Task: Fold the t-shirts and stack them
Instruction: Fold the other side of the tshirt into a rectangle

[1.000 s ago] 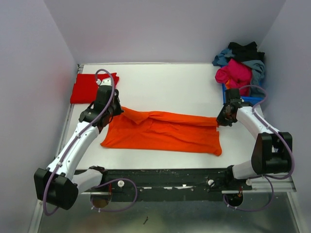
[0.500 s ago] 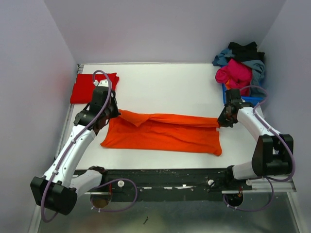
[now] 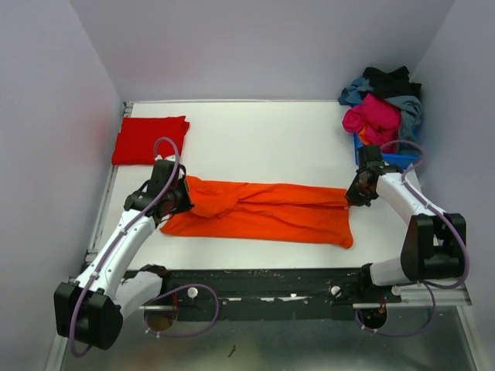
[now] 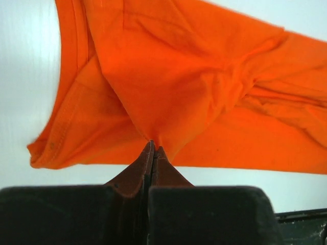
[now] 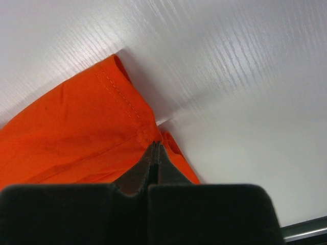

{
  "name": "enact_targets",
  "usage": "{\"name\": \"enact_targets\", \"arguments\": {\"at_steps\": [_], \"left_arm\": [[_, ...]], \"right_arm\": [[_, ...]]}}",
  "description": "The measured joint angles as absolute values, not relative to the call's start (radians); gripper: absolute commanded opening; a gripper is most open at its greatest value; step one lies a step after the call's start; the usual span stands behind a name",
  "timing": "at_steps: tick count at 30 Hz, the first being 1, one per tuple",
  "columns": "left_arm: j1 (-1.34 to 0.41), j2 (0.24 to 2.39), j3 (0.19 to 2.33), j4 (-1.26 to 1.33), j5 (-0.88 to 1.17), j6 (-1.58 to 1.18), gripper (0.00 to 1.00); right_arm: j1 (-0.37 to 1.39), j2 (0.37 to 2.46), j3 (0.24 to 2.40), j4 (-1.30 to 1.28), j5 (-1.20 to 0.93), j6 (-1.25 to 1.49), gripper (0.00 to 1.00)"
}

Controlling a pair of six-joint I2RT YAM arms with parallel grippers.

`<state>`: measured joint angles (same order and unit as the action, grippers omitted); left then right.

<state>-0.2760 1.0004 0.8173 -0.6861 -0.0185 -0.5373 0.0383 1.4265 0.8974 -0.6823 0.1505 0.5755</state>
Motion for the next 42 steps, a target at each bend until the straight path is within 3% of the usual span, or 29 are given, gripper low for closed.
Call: {"name": "enact_targets", "arguments": {"at_steps": [2, 4, 5, 7, 8, 10, 14, 19, 26, 36, 42], "left_arm": [[-0.276, 0.989, 0.773, -0.693, -0.002, -0.557, 0.00], [-0.276, 0.965, 0.761, -0.710, -0.001, -0.574, 0.00], [-0.276, 0.949, 0.762, -0.717, -0.001, -0.578, 0.00], [-0.269, 0.920, 0.781, -0.731, 0.002, -0.583, 0.00], [-0.267, 0.915, 0.793, -0.734, 0.005, -0.584, 0.00], [-0.263, 0.921, 0.810, -0.731, 0.017, -0.584, 0.00], [-0.255, 0.924, 0.808, -0.735, 0.039, -0.588, 0.00], [-0.244, 0.919, 0.839, -0.754, 0.046, -0.584, 0.00], [-0.214, 0.939, 0.863, -0.755, 0.075, -0.554, 0.00], [-0.176, 1.045, 0.877, -0.730, 0.087, -0.493, 0.00], [-0.151, 1.148, 0.884, -0.685, 0.064, -0.462, 0.00]], "right_arm": [[0.038, 1.427, 0.889, -0.681, 0.150, 0.576, 0.02], [0.038, 1.427, 0.881, -0.682, 0.150, 0.576, 0.14], [0.038, 1.427, 0.879, -0.682, 0.150, 0.577, 0.31], [0.038, 1.427, 0.879, -0.681, 0.149, 0.579, 0.37], [0.038, 1.425, 0.879, -0.679, 0.150, 0.576, 0.47], [0.038, 1.409, 0.872, -0.673, 0.149, 0.570, 0.50], [0.041, 1.288, 0.851, -0.664, 0.143, 0.547, 0.50], [0.052, 1.144, 0.850, -0.601, 0.067, 0.507, 0.37], [0.207, 1.143, 0.795, -0.471, -0.129, 0.533, 0.43], [0.620, 1.351, 0.785, -0.165, -0.236, 0.720, 0.43], [0.791, 1.574, 0.950, -0.123, -0.219, 0.799, 0.40]]}}
